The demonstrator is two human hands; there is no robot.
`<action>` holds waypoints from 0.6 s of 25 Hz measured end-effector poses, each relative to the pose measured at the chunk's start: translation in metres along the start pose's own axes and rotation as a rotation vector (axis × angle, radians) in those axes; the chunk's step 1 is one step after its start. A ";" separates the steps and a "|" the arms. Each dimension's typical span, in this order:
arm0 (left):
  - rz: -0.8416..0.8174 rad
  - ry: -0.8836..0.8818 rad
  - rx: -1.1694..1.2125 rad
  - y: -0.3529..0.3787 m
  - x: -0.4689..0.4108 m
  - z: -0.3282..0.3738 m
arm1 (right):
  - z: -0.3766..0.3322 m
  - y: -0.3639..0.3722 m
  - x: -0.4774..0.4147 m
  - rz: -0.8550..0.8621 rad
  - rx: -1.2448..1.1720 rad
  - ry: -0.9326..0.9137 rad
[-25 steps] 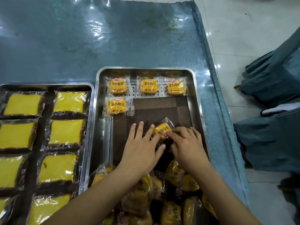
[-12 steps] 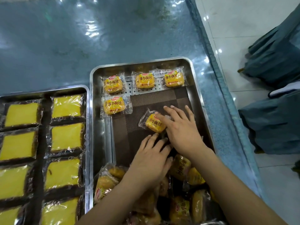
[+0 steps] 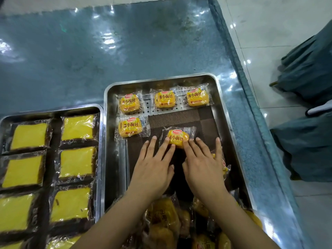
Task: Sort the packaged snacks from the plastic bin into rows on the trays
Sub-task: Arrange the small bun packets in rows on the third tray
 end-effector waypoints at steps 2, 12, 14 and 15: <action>0.045 -0.035 -0.009 -0.005 -0.009 -0.006 | -0.002 0.001 -0.017 -0.035 0.008 -0.008; 0.080 -0.156 -0.014 -0.016 -0.027 -0.034 | -0.025 0.003 -0.056 -0.149 -0.022 -0.122; 0.081 -0.163 -0.004 -0.019 -0.026 -0.033 | -0.019 -0.005 -0.053 -0.122 -0.063 -0.127; 0.081 -0.172 0.004 -0.021 -0.025 -0.032 | -0.012 -0.010 -0.050 -0.100 -0.086 -0.124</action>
Point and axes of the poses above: each hand's wrist, its own x-axis away from the middle knuckle, its own y-axis out of the palm, z = x × y, the point moved 10 cm from there along -x, towards the middle knuckle, and after that the axes turned 10 degrees about y, right-handed, at the moved point
